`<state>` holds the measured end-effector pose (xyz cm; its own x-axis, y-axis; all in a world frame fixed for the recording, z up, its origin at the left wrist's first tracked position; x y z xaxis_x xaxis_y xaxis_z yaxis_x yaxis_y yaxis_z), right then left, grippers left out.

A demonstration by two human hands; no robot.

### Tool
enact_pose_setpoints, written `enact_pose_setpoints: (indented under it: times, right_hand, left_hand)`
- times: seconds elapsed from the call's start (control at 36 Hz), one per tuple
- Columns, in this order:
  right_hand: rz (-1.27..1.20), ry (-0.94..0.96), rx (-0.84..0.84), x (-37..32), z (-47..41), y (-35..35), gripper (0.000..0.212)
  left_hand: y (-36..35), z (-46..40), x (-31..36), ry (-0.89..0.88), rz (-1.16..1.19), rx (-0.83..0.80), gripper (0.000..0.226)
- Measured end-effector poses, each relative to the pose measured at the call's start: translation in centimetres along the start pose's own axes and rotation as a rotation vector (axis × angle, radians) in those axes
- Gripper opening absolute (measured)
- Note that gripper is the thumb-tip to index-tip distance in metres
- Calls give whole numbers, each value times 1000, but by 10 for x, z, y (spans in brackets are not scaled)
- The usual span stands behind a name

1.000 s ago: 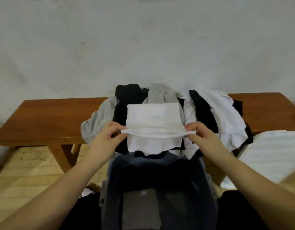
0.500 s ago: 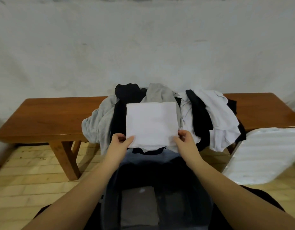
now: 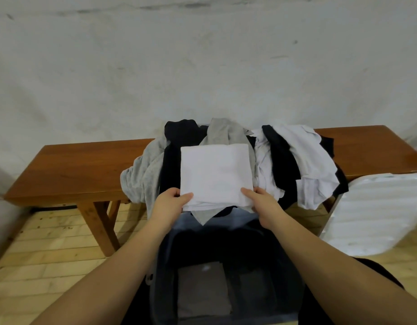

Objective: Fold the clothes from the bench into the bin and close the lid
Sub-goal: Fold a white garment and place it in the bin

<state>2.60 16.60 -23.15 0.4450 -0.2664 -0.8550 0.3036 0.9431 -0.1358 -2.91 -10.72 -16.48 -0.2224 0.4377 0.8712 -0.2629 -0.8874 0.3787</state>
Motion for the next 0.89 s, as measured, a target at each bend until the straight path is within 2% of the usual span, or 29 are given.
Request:
enact_pose_setpoints:
  times: [0.08, 0.17, 0.25, 0.33, 0.39, 0.53, 0.78, 0.89]
  right_hand:
    - [-47, -17, -16, -2, 6, -2, 32]
    - [-118, -15, -43, -4, 8, -3, 27]
    - [-212, -30, -73, -8, 14, -5, 32]
    - [-324, -82, -111, -12, 22, -9, 26]
    - [-358, -119, -134, -14, 29, -11, 24]
    - [-459, -175, -220, -23, 41, -10, 8]
    - [-358, -273, -343, -9, 67, -19, 21]
    - [-476, -272, -377, 2, 83, -29, 24]
  left_hand:
    - [4, 9, 18, -42, -238, 57, 29]
    - [5, 15, 30, -62, -298, 86, 30]
    - [0, 20, 33, 2, -7, -19, 23]
    - [-13, 27, 40, 97, 414, -146, 15]
    - [-21, 33, 53, 113, 570, -206, 13]
    - [-24, 41, 85, 142, 733, -212, 14]
    - [-45, 62, 147, 73, 779, -259, 13]
    - [-56, 73, 156, 48, 789, -269, 13]
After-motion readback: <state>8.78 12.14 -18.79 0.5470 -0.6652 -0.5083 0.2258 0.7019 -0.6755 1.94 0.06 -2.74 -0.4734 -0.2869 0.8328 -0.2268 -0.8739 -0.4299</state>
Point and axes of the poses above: each hand's wrist, its own z-axis away from the middle knuckle, its own y-axis out of the back of the hand, x = y × z, the point moved 8 cm from there along -z, towards the middle knuckle, and after that the axes turned 7 degrees about -x, right-handed, at the moved point
